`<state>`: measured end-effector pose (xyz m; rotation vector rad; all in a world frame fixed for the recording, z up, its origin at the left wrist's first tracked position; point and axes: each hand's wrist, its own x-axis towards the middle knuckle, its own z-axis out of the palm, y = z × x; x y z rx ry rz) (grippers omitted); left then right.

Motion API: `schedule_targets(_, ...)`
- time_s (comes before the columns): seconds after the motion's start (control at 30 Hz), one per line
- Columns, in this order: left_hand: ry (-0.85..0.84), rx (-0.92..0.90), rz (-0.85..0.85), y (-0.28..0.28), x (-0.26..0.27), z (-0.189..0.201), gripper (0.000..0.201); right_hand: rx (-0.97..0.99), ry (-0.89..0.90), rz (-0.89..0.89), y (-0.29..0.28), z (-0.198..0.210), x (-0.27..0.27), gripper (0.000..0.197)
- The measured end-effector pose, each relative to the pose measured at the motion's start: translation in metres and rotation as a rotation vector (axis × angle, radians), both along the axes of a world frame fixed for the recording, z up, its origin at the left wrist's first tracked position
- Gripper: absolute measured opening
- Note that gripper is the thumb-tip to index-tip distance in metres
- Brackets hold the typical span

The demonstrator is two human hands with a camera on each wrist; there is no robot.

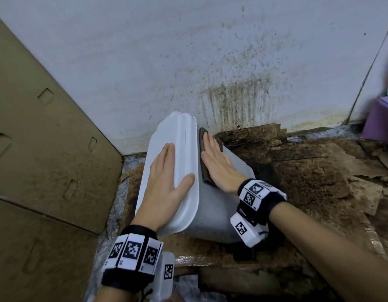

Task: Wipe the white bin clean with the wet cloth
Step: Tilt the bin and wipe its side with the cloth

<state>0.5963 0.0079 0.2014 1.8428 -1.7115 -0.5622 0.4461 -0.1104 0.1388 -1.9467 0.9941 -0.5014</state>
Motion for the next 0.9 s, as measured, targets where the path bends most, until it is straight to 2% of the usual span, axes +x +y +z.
schedule_targets(0.13,-0.006,0.003,-0.004,0.000,-0.002,0.001,0.085,0.015,0.059,-0.015,-0.024,0.010,0.003,0.057)
schedule_targets(0.23,-0.005,-0.001,-0.007,-0.001,-0.002,0.000,0.086,0.011,0.066,-0.027,-0.027,0.011,0.005,0.056)
schedule_targets(0.53,-0.008,0.012,0.003,0.001,0.006,-0.002,0.081,-0.065,-0.113,-0.042,0.034,-0.015,0.006,0.057)
schedule_targets(0.8,-0.009,0.028,0.007,0.000,0.004,-0.001,0.083,-0.116,-0.145,-0.051,0.002,-0.028,0.003,0.058)
schedule_targets(0.9,0.016,0.024,0.003,0.001,0.005,-0.002,0.082,-0.075,-0.106,-0.043,-0.004,-0.035,-0.002,0.058)
